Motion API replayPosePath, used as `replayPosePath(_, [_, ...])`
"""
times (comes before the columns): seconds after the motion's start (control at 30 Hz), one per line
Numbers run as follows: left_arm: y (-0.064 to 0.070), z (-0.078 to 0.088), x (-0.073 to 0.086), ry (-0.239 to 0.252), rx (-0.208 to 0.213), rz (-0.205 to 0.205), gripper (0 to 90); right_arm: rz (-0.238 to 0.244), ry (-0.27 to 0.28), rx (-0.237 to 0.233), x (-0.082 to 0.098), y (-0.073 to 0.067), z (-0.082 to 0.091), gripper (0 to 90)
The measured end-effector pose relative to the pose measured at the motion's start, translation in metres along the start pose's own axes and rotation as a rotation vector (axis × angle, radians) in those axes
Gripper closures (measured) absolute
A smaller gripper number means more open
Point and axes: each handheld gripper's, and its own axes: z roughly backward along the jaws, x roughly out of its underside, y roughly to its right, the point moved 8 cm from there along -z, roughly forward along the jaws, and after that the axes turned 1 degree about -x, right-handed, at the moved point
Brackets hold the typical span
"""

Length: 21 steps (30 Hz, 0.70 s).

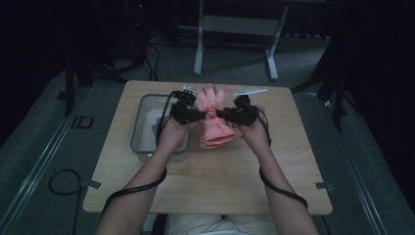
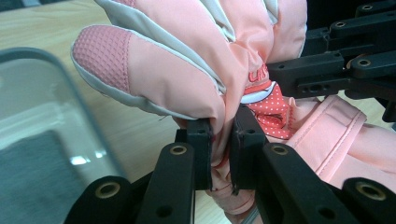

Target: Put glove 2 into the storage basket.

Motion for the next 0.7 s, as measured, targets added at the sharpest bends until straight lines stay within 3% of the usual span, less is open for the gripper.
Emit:
replayPosePath(0.53, [-0.05, 0.043, 0.015, 0.031, -0.086, 0.067, 80.4, 0.081, -0.034, -0.07, -0.035, -0.048, -0.044, 71.0])
replayPosePath(0.63, [-0.053, 0.045, 0.017, 0.034, -0.093, 0.074, 80.4, 0.085, -0.037, -0.074, -0.036, -0.05, -0.046, 71.0])
replayPosePath(0.7, [-0.062, 0.052, 0.022, 0.036, -0.112, 0.087, 80.4, 0.104, -0.053, -0.09, -0.041, -0.062, -0.059, 71.0])
